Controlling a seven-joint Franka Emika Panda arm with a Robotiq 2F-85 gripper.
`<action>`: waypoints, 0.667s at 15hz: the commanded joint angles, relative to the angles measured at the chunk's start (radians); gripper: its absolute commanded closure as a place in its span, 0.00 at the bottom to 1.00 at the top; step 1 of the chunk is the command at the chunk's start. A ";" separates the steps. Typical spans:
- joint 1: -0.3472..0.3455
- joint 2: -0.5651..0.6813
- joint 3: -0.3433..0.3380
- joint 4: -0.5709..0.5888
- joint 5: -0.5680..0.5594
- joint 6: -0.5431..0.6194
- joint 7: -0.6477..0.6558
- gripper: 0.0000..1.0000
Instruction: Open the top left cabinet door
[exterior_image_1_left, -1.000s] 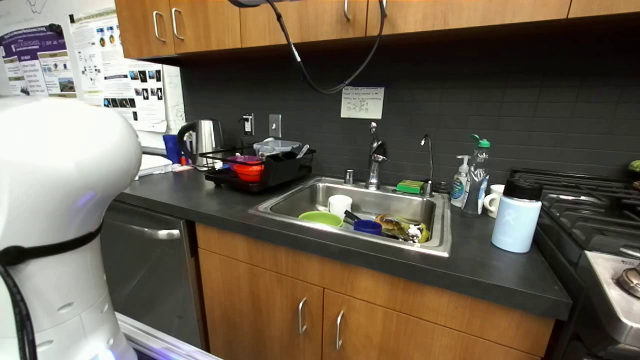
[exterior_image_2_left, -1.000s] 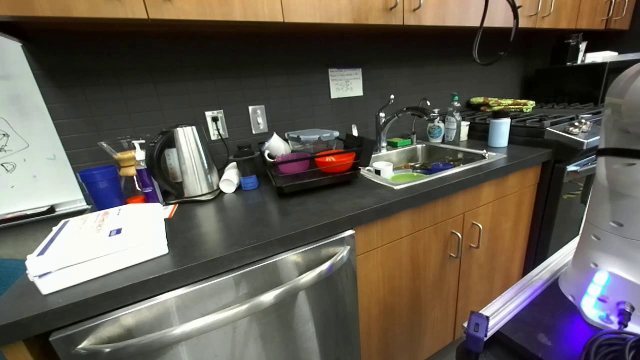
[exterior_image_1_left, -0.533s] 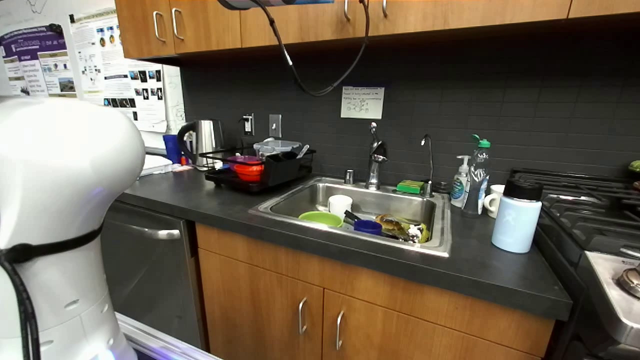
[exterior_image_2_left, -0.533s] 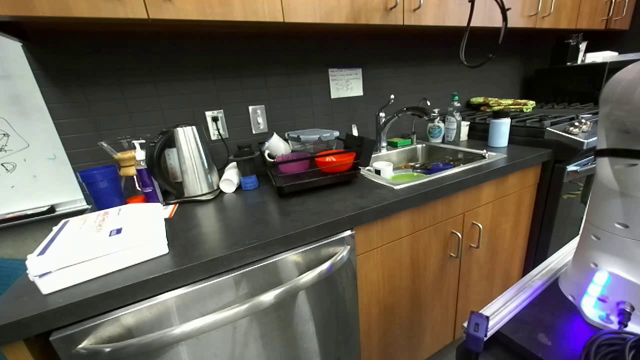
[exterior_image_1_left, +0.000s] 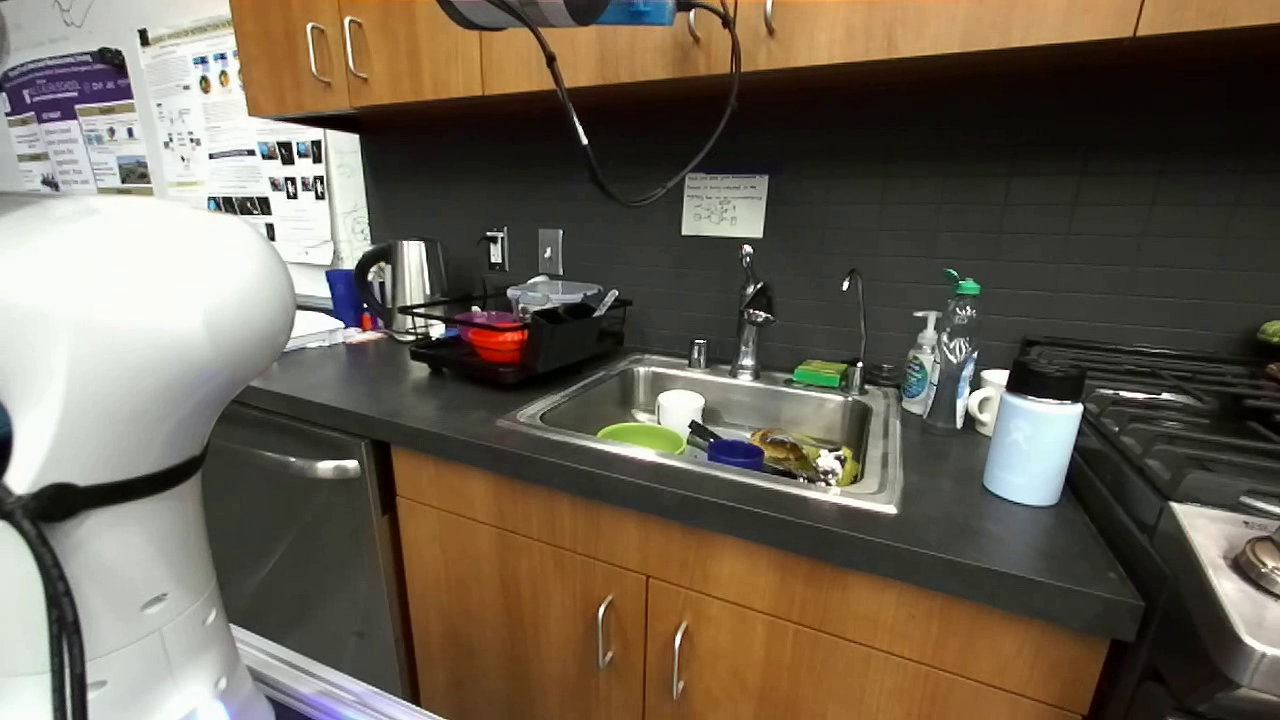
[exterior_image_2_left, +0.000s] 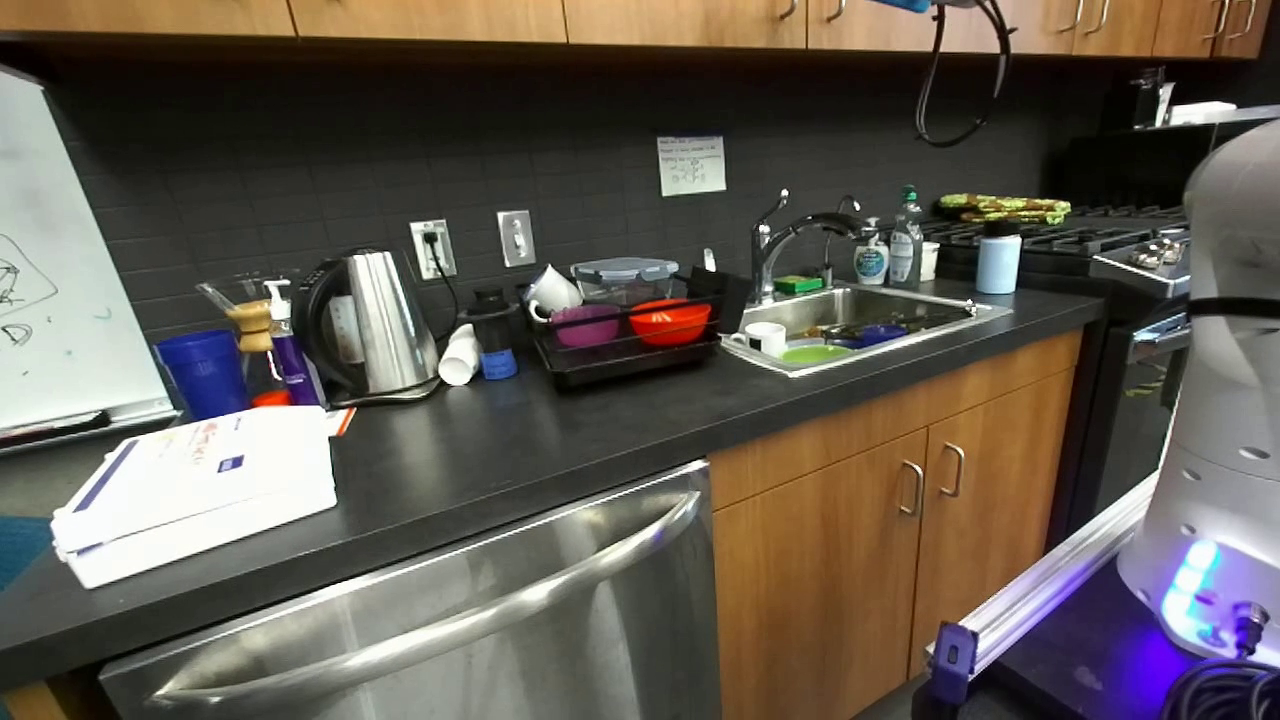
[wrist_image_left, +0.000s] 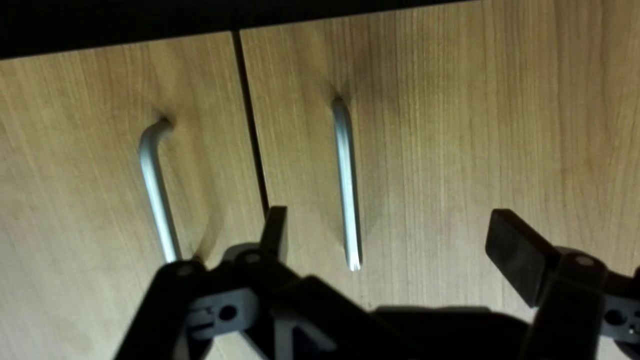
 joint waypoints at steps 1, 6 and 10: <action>0.061 -0.003 -0.050 0.019 -0.013 -0.005 -0.006 0.00; 0.109 0.002 -0.084 0.027 -0.013 -0.004 -0.009 0.00; 0.160 0.010 -0.122 0.043 -0.020 0.010 -0.027 0.00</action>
